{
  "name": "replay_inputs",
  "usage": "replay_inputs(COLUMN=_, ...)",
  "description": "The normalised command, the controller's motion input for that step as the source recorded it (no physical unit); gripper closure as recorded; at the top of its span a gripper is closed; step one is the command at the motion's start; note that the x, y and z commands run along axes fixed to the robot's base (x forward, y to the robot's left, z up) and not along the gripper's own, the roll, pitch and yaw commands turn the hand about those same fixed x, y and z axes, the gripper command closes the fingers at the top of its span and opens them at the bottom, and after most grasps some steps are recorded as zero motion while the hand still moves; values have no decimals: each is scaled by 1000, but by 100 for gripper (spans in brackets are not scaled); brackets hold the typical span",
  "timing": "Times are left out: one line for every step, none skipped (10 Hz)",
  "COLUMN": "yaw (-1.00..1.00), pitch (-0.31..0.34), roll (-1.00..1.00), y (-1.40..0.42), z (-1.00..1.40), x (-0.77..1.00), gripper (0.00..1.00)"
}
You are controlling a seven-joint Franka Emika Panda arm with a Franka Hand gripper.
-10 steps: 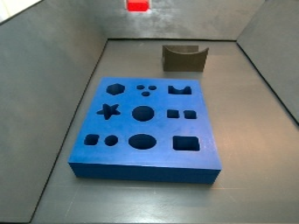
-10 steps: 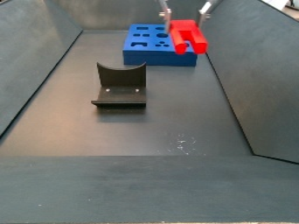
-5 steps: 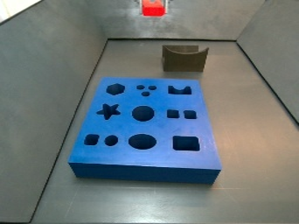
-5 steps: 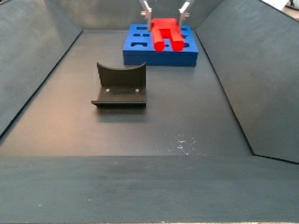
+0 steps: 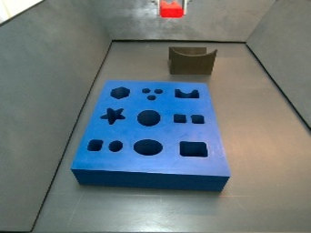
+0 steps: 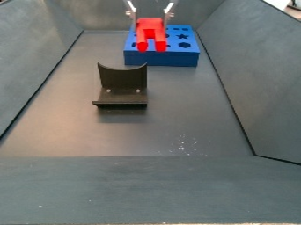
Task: Pick up the square-circle object. Move up. Rotate the square-circle object. Place the square-circle object on the fixture. Regrasp the square-circle object. Move to above the board. Insert the square-circle object.
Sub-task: Place the square-circle object on the fixture.
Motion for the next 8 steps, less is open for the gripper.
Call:
replay_inputs(yaw=-39, pitch=16, roll=-1000, y=263, z=248, x=1000, gripper=100)
replay_inputs(yaw=-55, pitch=27, roll=-1000, y=230, z=178, x=907, gripper=100)
replay_inputs(yaw=-58, pitch=37, roll=-1000, y=121, z=61, x=773, gripper=100)
replay_inputs(yaw=-61, pitch=48, roll=-1000, y=76, z=23, x=678, gripper=100)
replay_inputs(yaw=-67, pitch=62, roll=-1000, y=59, z=13, x=582, gripper=100)
replay_inputs(yaw=-75, pitch=76, roll=-1000, y=56, z=10, x=484, gripper=100)
replay_inputs(yaw=-91, pitch=94, roll=-1000, y=46, z=-4, x=357, gripper=100)
replay_inputs(yaw=-105, pitch=104, roll=-979, y=46, z=-6, x=263, gripper=100)
